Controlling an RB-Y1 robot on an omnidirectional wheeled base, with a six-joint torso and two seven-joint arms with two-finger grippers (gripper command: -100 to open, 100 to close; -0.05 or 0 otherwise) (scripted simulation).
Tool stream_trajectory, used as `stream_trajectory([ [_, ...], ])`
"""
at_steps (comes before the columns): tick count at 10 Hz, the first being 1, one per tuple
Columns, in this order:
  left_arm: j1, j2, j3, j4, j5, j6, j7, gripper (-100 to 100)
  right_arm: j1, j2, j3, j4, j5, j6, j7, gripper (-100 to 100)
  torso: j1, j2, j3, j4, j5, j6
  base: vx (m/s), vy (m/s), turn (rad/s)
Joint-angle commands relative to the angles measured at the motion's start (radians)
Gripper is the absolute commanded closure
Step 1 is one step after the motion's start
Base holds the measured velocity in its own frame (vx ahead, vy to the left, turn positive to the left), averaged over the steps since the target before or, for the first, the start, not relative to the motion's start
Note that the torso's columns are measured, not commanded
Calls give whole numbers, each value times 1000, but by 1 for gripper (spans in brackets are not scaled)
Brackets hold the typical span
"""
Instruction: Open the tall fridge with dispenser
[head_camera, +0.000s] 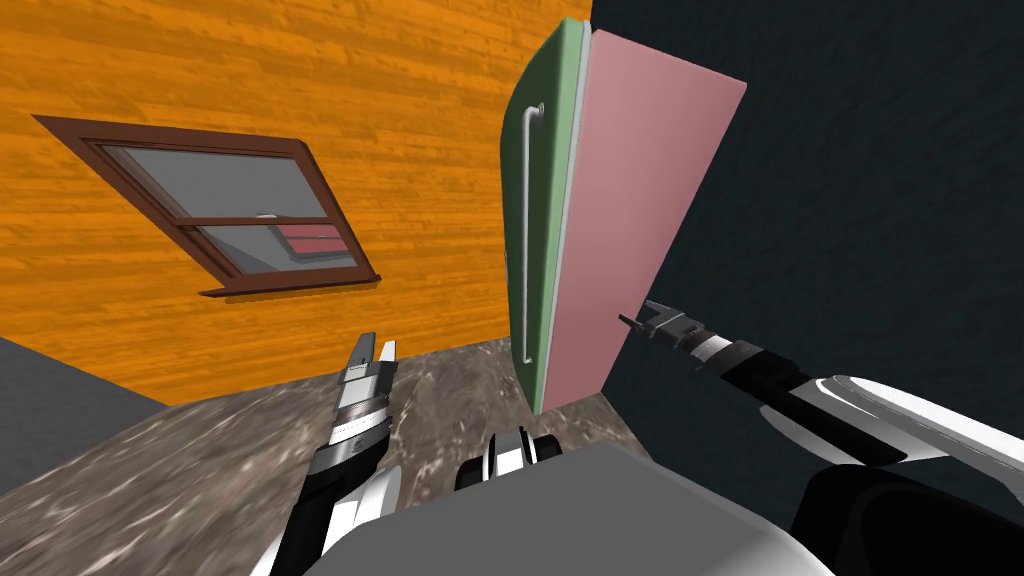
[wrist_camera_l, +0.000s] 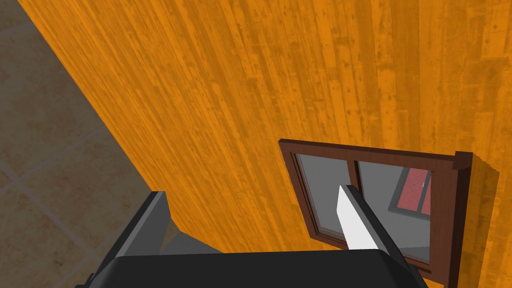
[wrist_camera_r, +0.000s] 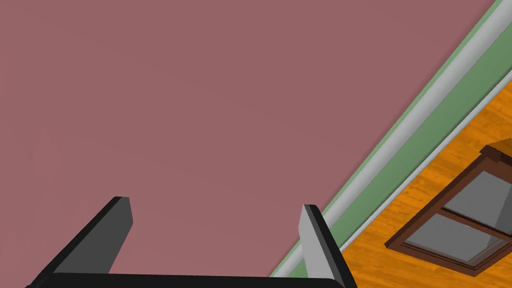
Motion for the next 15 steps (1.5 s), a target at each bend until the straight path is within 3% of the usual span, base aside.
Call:
stream_trajectory([
  [1, 0, 0, 0, 0, 0, 0, 0, 0, 41, -80, -78, 34, 54, 8, 38, -100, -1, 1, 0, 0, 0, 0, 44, 107, -16],
  [3, 0, 0, 0, 0, 0, 0, 0, 0, 57, -136, -129, 51, 76, 10, 53, -100, -1, 2, 2, 1, 0, 0, 47, 97, -7],
  [4, 0, 0, 0, 0, 0, 0, 0, 0, 57, -141, -133, 51, 76, 10, 53, -100, 0, 1, 1, 1, 0, 0, 35, 79, -7],
  [6, 0, 0, 0, 0, 0, 0, 0, 0, 86, -207, -197, 85, 116, 11, 82, -100, -1, 1, 1, 1, 0, 0, 50, 115, 1],
  [7, 0, 0, 0, 0, 0, 0, 0, 0, 86, -224, -208, 85, 116, 11, 82, -100, 2, 0, 0, 0, 0, 0, 30, 106, -2],
  [9, 0, 0, 0, 0, 0, 0, 0, 0, 108, -292, -269, 119, 152, 8, 108, -100, 0, 2, 2, 1, 0, 0, 33, 136, 12],
  [10, 0, 0, 0, 0, 0, 0, 0, 0, 108, -302, -277, 119, 152, 8, 108, -100, 2, 1, 1, 1, 0, 0, 33, 109, -2],
  [12, 0, 0, 0, 0, 0, 0, 0, 0, 127, -366, -342, 154, 183, 3, 133, -100, -2, 1, 1, 1, -1, 0, 26, 120, 17],
  [13, 0, 0, 0, 0, 0, 0, 0, 0, 127, -373, -342, 154, 183, 3, 133, -100, 0, 1, 1, 1, 0, 0, 36, 99, 3],
  [15, 0, 0, 0, 0, 0, 0, 0, 0, 142, -435, -401, 186, 211, -3, 155, -100, -1, 1, 0, 0, -1, 0, 38, 134, 22],
])
